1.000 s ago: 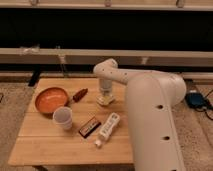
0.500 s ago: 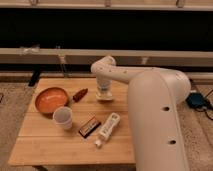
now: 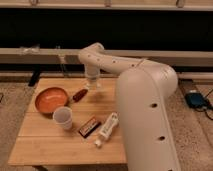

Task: Place the white sponge in the ceramic bowl

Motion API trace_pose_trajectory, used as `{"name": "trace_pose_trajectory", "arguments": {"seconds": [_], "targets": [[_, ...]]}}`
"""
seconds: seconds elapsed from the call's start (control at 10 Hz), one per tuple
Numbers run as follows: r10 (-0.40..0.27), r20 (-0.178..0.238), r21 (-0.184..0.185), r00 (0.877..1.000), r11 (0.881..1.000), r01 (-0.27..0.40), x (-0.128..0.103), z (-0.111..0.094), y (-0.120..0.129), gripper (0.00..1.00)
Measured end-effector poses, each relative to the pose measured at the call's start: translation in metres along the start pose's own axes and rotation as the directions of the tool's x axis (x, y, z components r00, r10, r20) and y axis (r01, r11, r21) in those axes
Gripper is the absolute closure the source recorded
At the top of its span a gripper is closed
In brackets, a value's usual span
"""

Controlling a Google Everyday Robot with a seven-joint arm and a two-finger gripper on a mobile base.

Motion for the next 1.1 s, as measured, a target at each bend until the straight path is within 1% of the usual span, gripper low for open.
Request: {"name": "trace_pose_trajectory", "arguments": {"seconds": [0.2,0.3,0.4,0.5,0.7,0.8,0.9,1.0,1.1], "targets": [[-0.081,0.045,-0.001,0.996,0.997,0.081,-0.041,-0.005,-0.018,1.00],[-0.127,0.074,0.002,0.989,0.992,0.127,-0.067,-0.009,-0.025,1.00],[-0.183,0.110,0.005,0.977,0.983,0.184,-0.098,-0.013,-0.030,1.00],[-0.226,0.141,0.010,0.964,0.974,0.226,-0.122,-0.018,-0.032,1.00],[-0.302,0.201,0.020,0.932,0.953,0.304,-0.163,-0.025,-0.032,1.00],[-0.333,0.247,0.024,0.910,0.941,0.338,-0.184,-0.026,-0.030,0.97],[-0.346,0.271,0.017,0.898,0.935,0.355,-0.191,-0.026,-0.026,0.90],[-0.350,0.293,0.011,0.890,0.932,0.363,-0.197,-0.025,-0.021,0.83],[-0.350,0.327,-0.004,0.878,0.928,0.372,-0.207,-0.020,-0.010,0.71]]}}
